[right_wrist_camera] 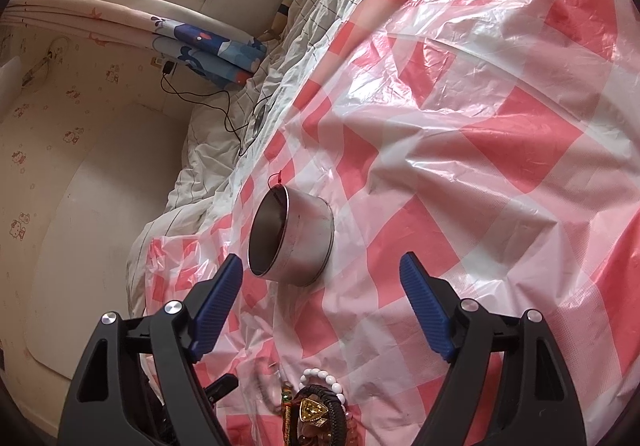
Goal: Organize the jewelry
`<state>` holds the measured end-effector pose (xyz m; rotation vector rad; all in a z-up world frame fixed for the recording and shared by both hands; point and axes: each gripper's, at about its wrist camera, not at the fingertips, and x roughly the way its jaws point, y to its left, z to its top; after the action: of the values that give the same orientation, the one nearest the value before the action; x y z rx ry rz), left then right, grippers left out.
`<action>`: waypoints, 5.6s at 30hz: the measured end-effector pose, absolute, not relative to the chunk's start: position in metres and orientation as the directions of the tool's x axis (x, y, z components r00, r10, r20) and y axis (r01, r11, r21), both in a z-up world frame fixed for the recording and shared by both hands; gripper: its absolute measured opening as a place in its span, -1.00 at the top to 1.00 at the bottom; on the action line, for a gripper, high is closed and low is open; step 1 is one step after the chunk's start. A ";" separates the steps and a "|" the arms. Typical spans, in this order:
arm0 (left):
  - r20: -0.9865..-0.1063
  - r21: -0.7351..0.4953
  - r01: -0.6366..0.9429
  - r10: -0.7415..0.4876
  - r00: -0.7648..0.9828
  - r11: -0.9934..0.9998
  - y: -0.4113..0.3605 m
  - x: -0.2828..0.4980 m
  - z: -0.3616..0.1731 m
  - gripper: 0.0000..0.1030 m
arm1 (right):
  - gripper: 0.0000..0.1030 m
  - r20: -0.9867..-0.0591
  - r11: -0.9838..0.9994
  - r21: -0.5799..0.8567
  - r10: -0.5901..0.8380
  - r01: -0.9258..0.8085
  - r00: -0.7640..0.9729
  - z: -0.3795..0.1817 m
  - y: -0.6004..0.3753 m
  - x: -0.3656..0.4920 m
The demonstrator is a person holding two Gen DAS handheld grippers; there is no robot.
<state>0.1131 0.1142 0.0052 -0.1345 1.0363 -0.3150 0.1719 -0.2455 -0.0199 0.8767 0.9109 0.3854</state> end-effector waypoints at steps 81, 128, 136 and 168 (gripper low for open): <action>-0.879 -0.008 0.157 -0.082 0.470 0.988 0.093 0.119 -0.018 0.93 | 0.84 -0.521 0.598 0.727 0.801 -0.338 0.296 -0.008 -0.155 0.124; -0.726 -0.286 0.109 -0.290 0.624 0.952 0.058 0.214 0.038 0.93 | 0.83 -0.179 0.310 0.932 0.845 -0.189 0.504 -0.006 -0.234 0.190; -0.789 -0.242 0.076 -0.242 0.564 0.967 0.037 0.267 0.008 0.85 | 0.84 -0.149 0.288 0.938 0.840 -0.195 0.522 -0.003 -0.229 0.226; -0.823 -0.122 0.230 -0.228 0.520 0.966 0.038 0.144 0.018 -0.14 | -0.43 -0.415 0.523 0.851 0.625 0.040 0.661 -0.013 -0.273 0.182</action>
<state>0.1437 0.0379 0.0175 0.0021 0.9867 -0.2745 0.1823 -0.2730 -0.0130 0.9726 0.7913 0.3977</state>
